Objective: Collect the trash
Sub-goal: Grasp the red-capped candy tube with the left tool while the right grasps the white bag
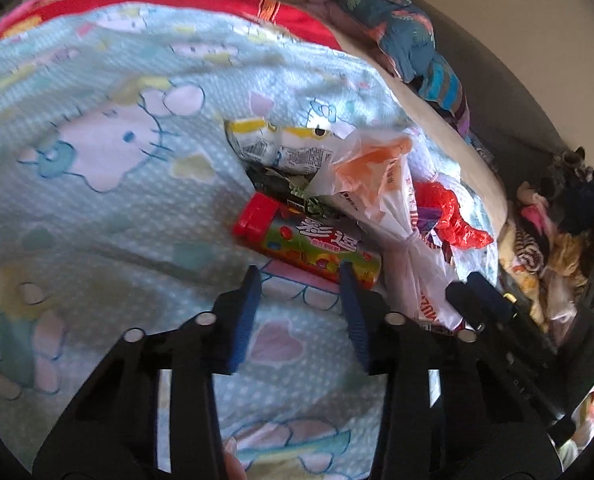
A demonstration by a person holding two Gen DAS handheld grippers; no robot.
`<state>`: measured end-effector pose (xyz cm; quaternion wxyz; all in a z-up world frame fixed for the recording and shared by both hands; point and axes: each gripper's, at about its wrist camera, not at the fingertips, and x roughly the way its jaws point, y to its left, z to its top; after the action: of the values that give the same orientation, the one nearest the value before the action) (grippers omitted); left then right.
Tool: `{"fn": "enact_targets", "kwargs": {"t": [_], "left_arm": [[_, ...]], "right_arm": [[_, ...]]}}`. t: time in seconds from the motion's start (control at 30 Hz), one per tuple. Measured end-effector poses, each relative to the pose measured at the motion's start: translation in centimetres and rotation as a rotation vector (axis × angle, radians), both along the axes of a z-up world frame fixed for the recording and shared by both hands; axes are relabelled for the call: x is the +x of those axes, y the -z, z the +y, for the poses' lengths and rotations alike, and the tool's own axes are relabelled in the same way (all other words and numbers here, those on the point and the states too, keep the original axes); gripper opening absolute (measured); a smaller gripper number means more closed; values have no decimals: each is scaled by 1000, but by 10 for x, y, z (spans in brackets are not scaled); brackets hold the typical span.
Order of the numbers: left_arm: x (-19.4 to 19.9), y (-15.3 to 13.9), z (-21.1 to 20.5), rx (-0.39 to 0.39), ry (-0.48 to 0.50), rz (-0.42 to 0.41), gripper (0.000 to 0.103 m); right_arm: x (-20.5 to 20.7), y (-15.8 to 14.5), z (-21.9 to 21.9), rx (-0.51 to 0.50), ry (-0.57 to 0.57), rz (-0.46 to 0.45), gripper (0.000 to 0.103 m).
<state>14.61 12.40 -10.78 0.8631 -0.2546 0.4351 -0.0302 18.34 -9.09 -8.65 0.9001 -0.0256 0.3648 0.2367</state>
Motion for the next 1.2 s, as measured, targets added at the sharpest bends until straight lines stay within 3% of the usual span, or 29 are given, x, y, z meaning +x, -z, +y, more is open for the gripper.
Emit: {"fn": "enact_targets", "kwargs": {"t": [0.3,0.5,0.8,0.83,0.87,1.2], "left_arm": [[20,21,20,-207,-55,21,29],[31,31,25,-315,-103,28,39],[38,37,23,-357,-146,41,47],[40,36,22,-352,-149,41,47],[39,36,21,-342,-154,42,39],[20,31,34,-404,-180,-21,29]], "right_arm": [[7,11,4,-15,-15,47,54],[10,18,10,-27,-37,76,52],[8,17,4,33,-48,83,36],[7,16,3,38,-49,78,36],[6,14,2,47,-51,68,35],[-6,-2,-8,93,-30,-14,34]]}}
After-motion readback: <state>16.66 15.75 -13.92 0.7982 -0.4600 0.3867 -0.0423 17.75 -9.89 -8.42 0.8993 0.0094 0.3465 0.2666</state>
